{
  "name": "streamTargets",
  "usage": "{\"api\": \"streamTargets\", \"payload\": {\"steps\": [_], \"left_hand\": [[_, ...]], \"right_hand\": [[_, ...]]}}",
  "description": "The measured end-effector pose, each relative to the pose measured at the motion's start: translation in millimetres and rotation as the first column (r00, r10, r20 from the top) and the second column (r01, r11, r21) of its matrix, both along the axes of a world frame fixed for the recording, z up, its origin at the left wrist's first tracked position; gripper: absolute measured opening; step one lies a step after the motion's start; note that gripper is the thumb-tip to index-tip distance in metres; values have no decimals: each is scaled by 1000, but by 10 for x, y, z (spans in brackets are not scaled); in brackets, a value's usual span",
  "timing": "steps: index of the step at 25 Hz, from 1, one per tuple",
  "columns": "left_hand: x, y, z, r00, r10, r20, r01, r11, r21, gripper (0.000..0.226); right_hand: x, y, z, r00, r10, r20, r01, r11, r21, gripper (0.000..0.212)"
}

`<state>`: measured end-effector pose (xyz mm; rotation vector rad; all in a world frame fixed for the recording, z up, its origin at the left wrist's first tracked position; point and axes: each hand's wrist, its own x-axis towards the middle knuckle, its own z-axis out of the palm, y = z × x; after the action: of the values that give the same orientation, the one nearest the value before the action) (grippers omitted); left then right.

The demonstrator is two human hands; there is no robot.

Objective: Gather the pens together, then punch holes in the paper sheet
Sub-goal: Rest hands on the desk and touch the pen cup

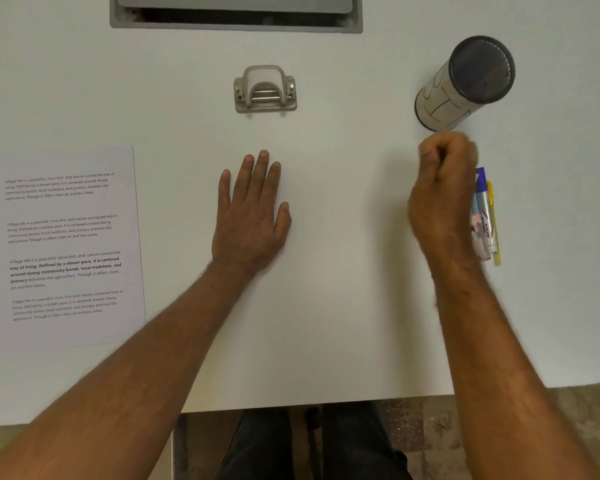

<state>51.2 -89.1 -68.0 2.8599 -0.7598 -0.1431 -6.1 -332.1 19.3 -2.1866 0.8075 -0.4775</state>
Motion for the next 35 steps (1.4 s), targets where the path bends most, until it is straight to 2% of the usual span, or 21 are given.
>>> {"api": "streamTargets", "payload": {"steps": [3, 6, 9, 11, 15, 20, 24, 27, 29, 31, 33, 35], "left_hand": [[-6, -9, 5, 1000, 1, 6, -1, 1000, -4, 64], [-11, -7, 5, 1000, 3, 7, -3, 1000, -14, 65], [-9, -10, 11, 1000, 9, 7, -9, 1000, -13, 65], [-12, -12, 14, 1000, 13, 4, -13, 1000, -9, 65], [-10, -9, 9, 1000, 9, 1, -9, 1000, 0, 65], [-9, 0, 8, 1000, 12, 0, -12, 1000, -6, 65], [-2, 4, 3, 1000, 4, 1, -4, 1000, -13, 65], [-2, 8, 2, 1000, 6, -1, -6, 1000, -8, 65], [-4, 16, -4, 1000, 9, -1, -9, 1000, -5, 65], [-2, 19, -8, 1000, 10, 5, -10, 1000, -8, 65], [-2, 17, -13, 1000, 13, 7, -12, 1000, -18, 65], [-6, 20, -30, 1000, 13, 5, -13, 1000, -26, 65]], "right_hand": [[228, -420, 233, 995, -77, 57, 81, 994, -79, 14], [458, -772, 325, 987, -161, 25, 163, 965, -205, 13], [609, -988, 290, 985, -143, -101, 101, 934, -342, 16], [661, -1041, 286, 977, -108, -186, 34, 931, -363, 15], [696, -1025, 324, 970, -115, -214, 18, 912, -410, 20], [665, -972, 283, 984, -135, -118, 68, 889, -454, 18], [524, -725, 275, 993, -101, 62, 117, 916, -384, 28], [238, -180, 143, 992, 13, 128, 25, 956, -292, 25], [-45, 236, -88, 994, 97, 45, -87, 978, -192, 27], [-355, 602, -366, 974, 178, -140, -197, 971, -137, 34], [-627, 879, -591, 904, 200, -379, -286, 940, -186, 47], [-802, 1082, -683, 820, 188, -540, -370, 895, -251, 61]]}}
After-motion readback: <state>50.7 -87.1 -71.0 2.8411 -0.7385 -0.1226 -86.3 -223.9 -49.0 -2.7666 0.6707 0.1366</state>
